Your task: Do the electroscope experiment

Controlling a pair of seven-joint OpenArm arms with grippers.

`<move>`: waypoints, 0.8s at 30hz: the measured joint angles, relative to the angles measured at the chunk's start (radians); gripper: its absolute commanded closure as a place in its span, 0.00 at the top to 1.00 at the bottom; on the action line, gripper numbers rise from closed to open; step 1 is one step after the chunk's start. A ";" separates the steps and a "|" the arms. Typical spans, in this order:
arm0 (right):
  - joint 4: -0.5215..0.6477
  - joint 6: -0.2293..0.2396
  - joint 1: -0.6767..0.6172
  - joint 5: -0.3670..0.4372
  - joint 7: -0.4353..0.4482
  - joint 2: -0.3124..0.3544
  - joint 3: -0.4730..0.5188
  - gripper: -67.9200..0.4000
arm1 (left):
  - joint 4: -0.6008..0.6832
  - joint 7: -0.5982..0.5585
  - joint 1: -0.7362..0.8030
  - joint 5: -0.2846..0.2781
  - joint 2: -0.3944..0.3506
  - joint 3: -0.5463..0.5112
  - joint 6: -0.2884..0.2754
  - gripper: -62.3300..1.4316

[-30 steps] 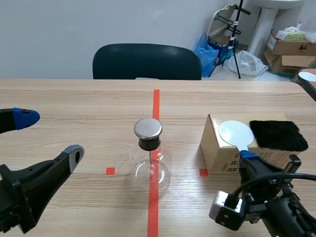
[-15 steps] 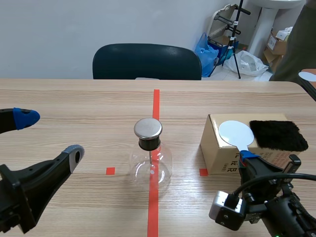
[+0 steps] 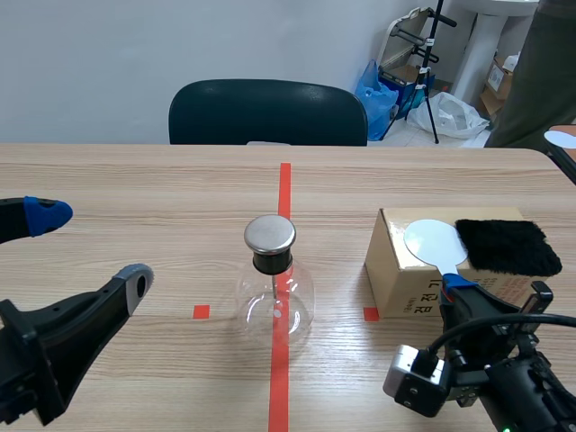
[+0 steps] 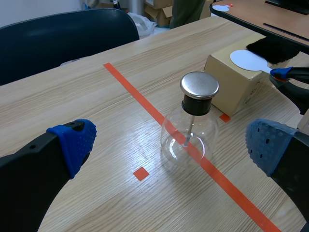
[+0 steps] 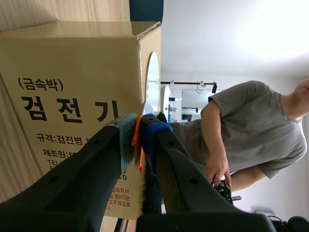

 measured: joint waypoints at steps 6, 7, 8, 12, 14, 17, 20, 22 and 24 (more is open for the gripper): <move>0.000 0.000 0.000 0.000 -0.003 0.000 0.000 0.02 | 0.000 0.000 0.000 0.000 0.000 0.000 0.000 1.00; 0.000 0.000 0.000 0.000 0.002 0.001 0.000 0.02 | 0.000 0.000 0.000 0.000 0.000 0.000 0.000 1.00; 0.000 0.000 0.000 0.000 0.006 0.001 0.000 0.02 | 0.000 0.000 0.000 0.000 0.000 0.000 0.000 1.00; 0.000 -0.018 0.000 0.000 0.037 0.003 0.000 0.02 | 0.000 0.000 0.000 0.000 0.000 0.000 -0.001 1.00; 0.000 -0.018 0.000 0.000 0.047 0.003 0.000 0.02 | 0.000 0.000 0.000 0.000 0.000 0.000 -0.002 1.00; 0.000 -0.018 0.000 0.000 0.050 0.003 0.000 0.02 | 0.000 0.000 0.000 0.000 0.000 0.000 -0.002 1.00; 0.000 -0.018 0.000 0.000 0.050 0.003 0.000 0.02 | 0.000 0.000 0.000 0.000 0.000 0.000 -0.002 1.00; 0.000 -0.018 0.000 0.000 0.050 0.003 0.002 0.02 | 0.000 0.000 0.000 0.000 0.000 0.000 -0.002 1.00; 0.002 -0.018 0.000 -0.007 0.050 0.003 0.012 0.02 | 0.000 0.000 0.000 0.000 0.000 0.000 -0.002 1.00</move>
